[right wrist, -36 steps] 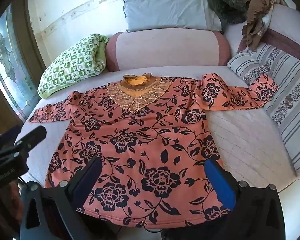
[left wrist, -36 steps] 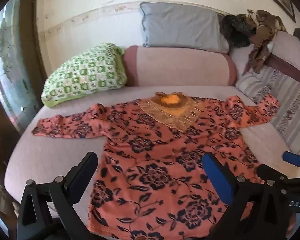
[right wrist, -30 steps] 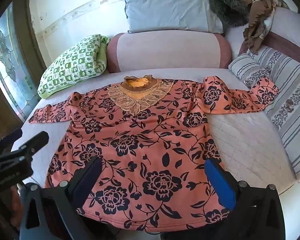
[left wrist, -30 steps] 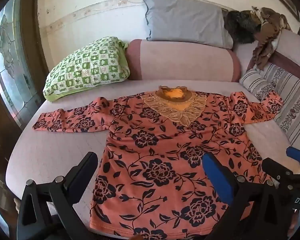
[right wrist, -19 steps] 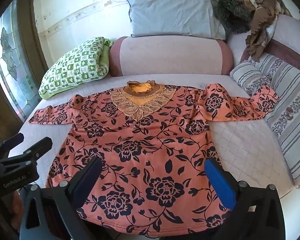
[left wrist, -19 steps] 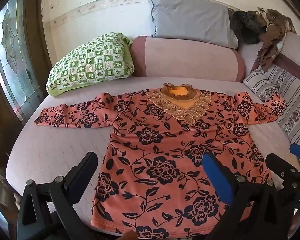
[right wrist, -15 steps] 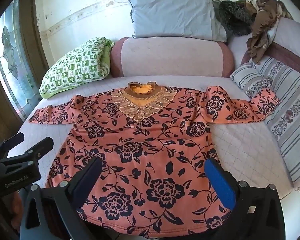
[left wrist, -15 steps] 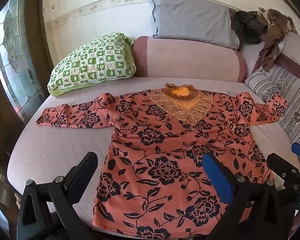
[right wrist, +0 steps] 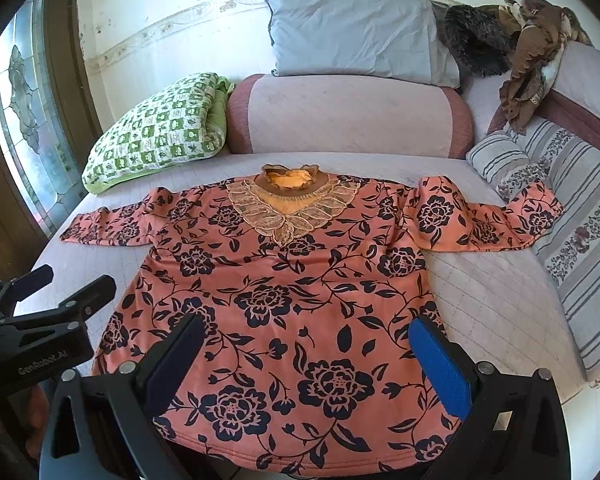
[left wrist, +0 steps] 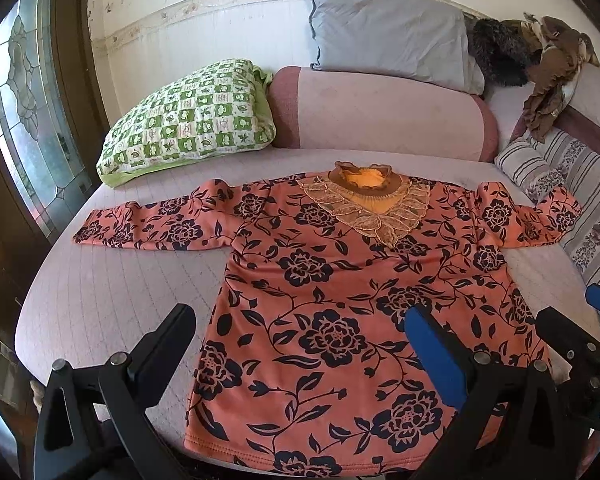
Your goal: Fold small clothes
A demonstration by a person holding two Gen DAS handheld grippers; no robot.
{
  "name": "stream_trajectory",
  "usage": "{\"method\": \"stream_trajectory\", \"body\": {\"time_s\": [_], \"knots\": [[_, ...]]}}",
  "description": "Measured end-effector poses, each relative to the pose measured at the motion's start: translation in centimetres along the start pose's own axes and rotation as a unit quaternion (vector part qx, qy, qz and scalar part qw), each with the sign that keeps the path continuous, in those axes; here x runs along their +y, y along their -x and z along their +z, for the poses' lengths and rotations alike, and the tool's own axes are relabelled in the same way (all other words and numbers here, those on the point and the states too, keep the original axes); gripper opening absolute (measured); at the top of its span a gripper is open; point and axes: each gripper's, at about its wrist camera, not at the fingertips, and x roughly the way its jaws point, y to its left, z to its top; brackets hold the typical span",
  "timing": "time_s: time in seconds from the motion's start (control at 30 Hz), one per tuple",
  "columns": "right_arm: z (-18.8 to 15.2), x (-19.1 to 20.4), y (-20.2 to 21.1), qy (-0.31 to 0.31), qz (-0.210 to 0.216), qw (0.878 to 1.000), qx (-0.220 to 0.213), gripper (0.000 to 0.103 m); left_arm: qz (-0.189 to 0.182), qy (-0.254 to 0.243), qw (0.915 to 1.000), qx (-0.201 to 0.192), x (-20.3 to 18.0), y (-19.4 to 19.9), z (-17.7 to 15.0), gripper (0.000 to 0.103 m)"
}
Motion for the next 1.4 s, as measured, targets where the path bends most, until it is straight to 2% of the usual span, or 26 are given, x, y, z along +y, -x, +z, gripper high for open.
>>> {"method": "stream_trajectory", "body": {"time_s": [1.4], "knots": [[0.12,0.74,-0.73,0.014,0.008,1.000,0.007,0.103,0.001,0.005,0.9999,0.009,0.28,-0.53,0.16,0.103]]}}
